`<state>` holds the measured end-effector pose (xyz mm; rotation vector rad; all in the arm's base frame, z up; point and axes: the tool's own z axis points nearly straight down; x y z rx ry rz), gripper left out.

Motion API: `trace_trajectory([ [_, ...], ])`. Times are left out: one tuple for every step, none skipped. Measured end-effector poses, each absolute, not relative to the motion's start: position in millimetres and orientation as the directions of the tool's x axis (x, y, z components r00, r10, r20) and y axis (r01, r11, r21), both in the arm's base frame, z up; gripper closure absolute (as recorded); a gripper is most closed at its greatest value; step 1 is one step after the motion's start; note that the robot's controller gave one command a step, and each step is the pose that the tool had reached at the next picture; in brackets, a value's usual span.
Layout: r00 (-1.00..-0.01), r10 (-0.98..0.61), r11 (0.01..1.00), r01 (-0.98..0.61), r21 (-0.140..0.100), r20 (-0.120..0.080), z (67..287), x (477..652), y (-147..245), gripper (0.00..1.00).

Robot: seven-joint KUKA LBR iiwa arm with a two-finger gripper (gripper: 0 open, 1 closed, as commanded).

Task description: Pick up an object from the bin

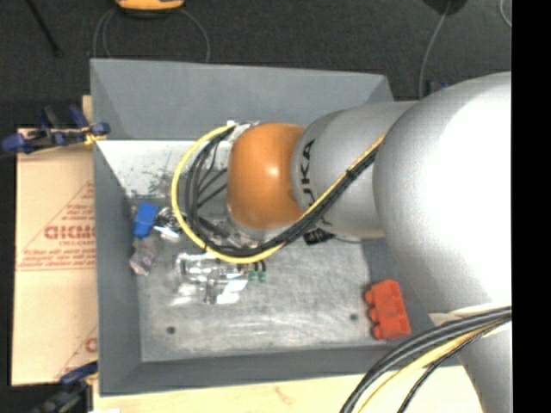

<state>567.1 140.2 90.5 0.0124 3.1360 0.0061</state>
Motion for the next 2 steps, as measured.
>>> trace_trajectory([
  [-1.000, 0.011, 1.000, 0.011, 0.004, -0.007, 130.7, 568.7, 140.1, 1.00],
  [-1.000, 0.014, 1.000, 0.014, 0.004, -0.006, 157.5, 569.4, 140.0, 1.00],
])
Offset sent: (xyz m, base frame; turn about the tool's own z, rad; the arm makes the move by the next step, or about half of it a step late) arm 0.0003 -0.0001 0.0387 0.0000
